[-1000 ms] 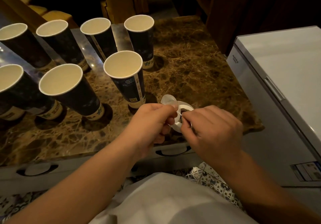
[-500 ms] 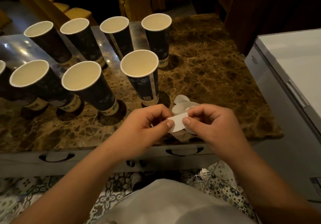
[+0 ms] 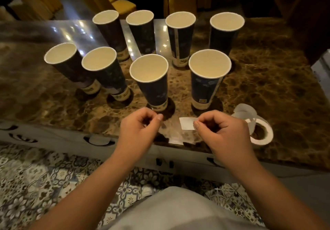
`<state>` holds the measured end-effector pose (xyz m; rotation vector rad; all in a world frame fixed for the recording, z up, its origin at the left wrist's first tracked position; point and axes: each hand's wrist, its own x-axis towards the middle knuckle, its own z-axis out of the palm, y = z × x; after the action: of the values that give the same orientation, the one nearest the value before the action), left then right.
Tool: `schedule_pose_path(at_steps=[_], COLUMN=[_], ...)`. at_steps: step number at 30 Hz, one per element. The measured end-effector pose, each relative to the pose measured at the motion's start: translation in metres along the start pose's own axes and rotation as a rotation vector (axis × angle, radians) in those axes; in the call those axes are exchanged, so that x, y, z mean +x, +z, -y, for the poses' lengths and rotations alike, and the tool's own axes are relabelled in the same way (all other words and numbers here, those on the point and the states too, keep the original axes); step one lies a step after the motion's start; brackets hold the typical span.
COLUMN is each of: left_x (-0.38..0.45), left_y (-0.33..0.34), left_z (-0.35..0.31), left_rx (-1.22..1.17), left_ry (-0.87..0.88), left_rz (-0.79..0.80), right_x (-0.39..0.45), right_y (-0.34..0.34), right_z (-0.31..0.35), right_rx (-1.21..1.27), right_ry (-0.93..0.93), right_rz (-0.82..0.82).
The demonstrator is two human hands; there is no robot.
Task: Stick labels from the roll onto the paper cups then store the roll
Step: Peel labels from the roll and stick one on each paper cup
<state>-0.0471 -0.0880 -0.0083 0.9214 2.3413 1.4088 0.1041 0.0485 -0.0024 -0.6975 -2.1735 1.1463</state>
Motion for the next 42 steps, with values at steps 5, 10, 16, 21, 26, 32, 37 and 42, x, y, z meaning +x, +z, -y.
schedule_pose_path(at_steps=[5, 10, 16, 21, 26, 32, 37, 42], left_x=[0.034, 0.065, 0.080, 0.063, 0.044, 0.033, 0.029, 0.023], left_y=[-0.014, 0.001, 0.005, -0.016, -0.031, -0.035, -0.036, -0.031], left_z=[0.035, 0.048, 0.051, 0.044, 0.044, 0.039, 0.040, 0.033], left_rx=[-0.035, -0.099, -0.178, -0.310, -0.526, -0.691, -0.703, -0.694], left_ry=[-0.233, -0.161, -0.132, -0.189, -0.294, -0.315, -0.302, -0.285], left_rz=[-0.035, 0.125, 0.169, 0.322, 0.531, 0.631, 0.655, 0.608], right_x=[0.003, 0.002, -0.008, -0.005, 0.008, 0.013, 0.013, 0.014], right_y=[0.026, 0.044, 0.052, 0.059, 0.070, 0.077, 0.080, 0.082], right_z=[0.014, 0.027, 0.037, 0.054, 0.065, 0.064, 0.063, 0.063], right_rx=[0.014, 0.004, 0.042, 0.130, 0.265, 0.314, 0.343, 0.348], right_ry=[0.114, 0.182, 0.288, 0.294, 0.314, 0.356, 0.380, 0.380], right_rz=[-0.017, -0.040, -0.080, -0.116, -0.122, -0.124, -0.112, -0.123])
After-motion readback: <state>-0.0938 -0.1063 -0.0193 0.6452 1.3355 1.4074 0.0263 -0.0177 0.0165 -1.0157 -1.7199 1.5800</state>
